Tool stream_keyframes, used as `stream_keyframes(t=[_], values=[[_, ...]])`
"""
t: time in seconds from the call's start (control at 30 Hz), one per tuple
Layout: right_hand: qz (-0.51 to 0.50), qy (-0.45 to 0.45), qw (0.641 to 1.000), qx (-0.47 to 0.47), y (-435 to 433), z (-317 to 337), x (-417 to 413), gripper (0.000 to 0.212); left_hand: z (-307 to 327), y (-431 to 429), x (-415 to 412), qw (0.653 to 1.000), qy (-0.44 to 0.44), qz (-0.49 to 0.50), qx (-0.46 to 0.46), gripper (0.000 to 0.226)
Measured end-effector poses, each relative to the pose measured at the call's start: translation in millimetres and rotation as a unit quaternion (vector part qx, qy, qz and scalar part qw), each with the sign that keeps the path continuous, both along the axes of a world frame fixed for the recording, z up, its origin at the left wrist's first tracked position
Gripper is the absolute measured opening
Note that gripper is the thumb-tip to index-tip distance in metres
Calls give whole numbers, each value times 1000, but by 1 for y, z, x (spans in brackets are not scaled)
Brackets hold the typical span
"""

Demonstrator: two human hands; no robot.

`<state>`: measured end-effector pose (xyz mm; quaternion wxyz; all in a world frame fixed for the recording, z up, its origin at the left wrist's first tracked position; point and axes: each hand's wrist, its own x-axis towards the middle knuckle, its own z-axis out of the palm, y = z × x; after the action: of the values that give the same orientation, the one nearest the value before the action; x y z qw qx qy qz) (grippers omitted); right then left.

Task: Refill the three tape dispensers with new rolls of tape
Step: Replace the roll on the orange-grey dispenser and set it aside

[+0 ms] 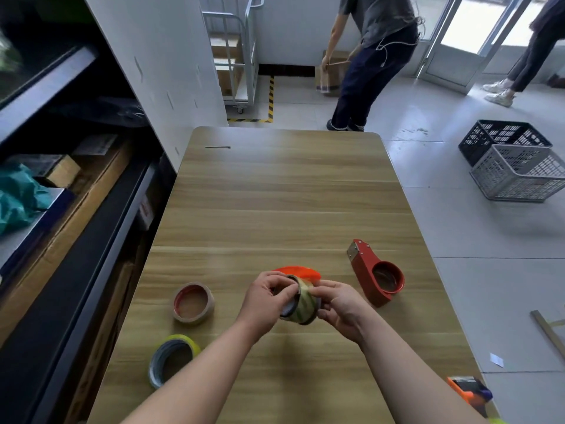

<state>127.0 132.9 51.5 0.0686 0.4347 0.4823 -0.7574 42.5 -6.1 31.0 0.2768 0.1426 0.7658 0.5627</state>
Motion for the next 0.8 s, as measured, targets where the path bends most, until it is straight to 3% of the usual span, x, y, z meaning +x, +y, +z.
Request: stream_keyframes(t=[0.07,0.23,0.4,0.5,0.63,0.8], values=[[-14,4,1000,-16,1,-2,-1,18,2,1,-2,999,-41,13,12,13],[-48,32,992,-110,7,-1,-2,11,5,0,-5,989,-142,6,-39,66],[14,76,991,-110,3,3,-2,26,8,3,-1,986,-66,153,-23,37],[-4,75,992,-100,3,2,-3,23,10,-1,-2,989,-88,115,-1,29],[-24,75,993,-90,3,-1,-5,21,10,2,1,999,-33,-15,-25,63],[-9,53,996,-75,-4,0,-10,35,9,7,1,988,83,-37,-121,88]])
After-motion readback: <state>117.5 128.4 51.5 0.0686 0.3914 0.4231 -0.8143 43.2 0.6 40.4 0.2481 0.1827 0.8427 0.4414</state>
